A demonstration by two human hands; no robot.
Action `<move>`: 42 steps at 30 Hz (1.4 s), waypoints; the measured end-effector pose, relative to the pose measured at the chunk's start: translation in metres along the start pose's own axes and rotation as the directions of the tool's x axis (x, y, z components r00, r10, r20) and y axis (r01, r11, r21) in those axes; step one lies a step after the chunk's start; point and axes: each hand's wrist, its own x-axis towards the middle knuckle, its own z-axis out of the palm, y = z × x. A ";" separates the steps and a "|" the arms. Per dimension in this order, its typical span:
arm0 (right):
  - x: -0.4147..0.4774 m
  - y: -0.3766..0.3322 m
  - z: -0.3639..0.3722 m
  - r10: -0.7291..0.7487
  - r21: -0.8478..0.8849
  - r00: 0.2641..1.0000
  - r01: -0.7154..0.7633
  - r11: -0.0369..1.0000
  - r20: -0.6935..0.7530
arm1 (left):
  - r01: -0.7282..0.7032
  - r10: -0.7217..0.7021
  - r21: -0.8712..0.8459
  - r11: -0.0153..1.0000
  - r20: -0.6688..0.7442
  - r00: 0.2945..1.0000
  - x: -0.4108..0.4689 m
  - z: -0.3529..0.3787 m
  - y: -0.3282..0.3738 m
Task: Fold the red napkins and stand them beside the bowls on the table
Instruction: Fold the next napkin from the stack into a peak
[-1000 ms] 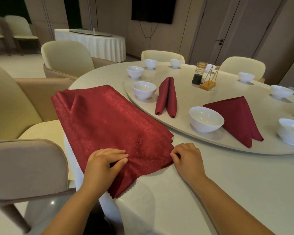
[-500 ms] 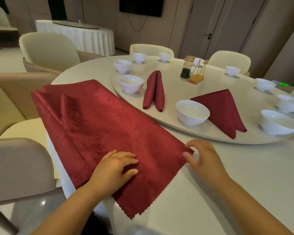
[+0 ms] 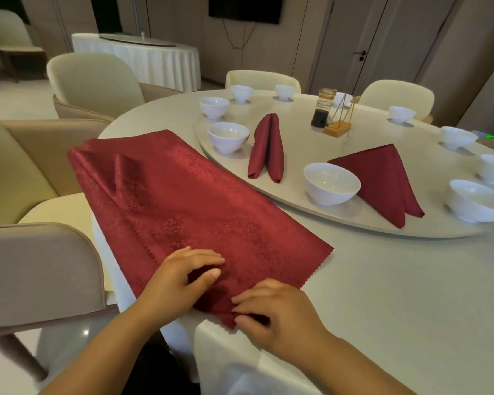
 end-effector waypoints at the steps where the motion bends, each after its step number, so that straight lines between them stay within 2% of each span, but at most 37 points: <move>1: 0.000 -0.001 -0.001 0.063 0.095 0.998 -0.061 0.994 -0.022 | 0.014 -0.015 0.021 1.000 0.037 0.999 -0.002 -0.006 -0.001; 3: 0.003 -0.001 -0.004 0.233 0.273 0.971 -0.212 0.938 -0.048 | 0.028 -0.039 0.093 0.995 0.121 0.992 -0.005 -0.016 -0.008; 6: 0.002 -0.002 -0.005 0.342 0.385 0.939 -0.306 0.871 -0.026 | 0.036 -0.064 0.140 0.989 0.200 0.978 -0.009 -0.029 -0.015; 9: 0.002 -0.003 -0.007 0.322 0.383 0.946 -0.310 0.870 0.033 | 0.025 -0.063 0.148 0.989 0.254 0.965 -0.013 -0.032 -0.020; 13: -0.002 0.000 -0.007 0.197 0.328 0.978 -0.209 0.921 0.072 | 0.017 -0.045 0.115 0.993 0.248 0.968 -0.017 -0.030 -0.024; 16: -0.002 0.001 -0.005 0.231 0.292 0.971 -0.237 0.927 0.056 | 0.021 -0.045 0.101 0.995 0.247 0.968 -0.018 -0.029 -0.023; 21: -0.004 -0.006 -0.009 0.417 0.500 0.904 -0.319 0.805 -0.093 | 0.027 -0.052 0.144 0.989 0.168 0.984 -0.012 -0.030 -0.016; 25: 0.004 -0.010 -0.027 0.487 0.616 0.827 -0.235 0.752 -0.280 | -0.090 0.112 0.340 0.936 -0.045 0.993 0.008 -0.031 -0.023; 28: 0.010 -0.003 -0.054 0.522 0.642 0.781 -0.211 0.737 -0.343 | 0.028 0.018 0.369 0.929 -0.121 0.992 0.032 -0.044 -0.022; 30: 0.011 0.002 -0.073 0.548 0.650 0.756 -0.220 0.728 -0.357 | 0.072 -0.032 0.323 0.944 -0.128 0.991 0.044 -0.054 -0.017; 32: 0.009 0.010 -0.089 0.584 0.650 0.710 -0.234 0.723 -0.394 | 0.066 -0.048 0.204 0.977 -0.093 0.995 0.049 -0.062 -0.006; 37: 0.011 0.014 -0.132 0.582 0.586 0.586 -0.212 0.782 -0.564 | -0.054 0.062 0.063 0.997 -0.140 0.988 0.051 -0.073 0.043; 42: 0.011 -0.005 -0.182 0.481 0.476 0.567 -0.172 0.863 -0.668 | -0.120 0.088 -0.138 0.983 -0.222 0.971 0.047 -0.096 0.102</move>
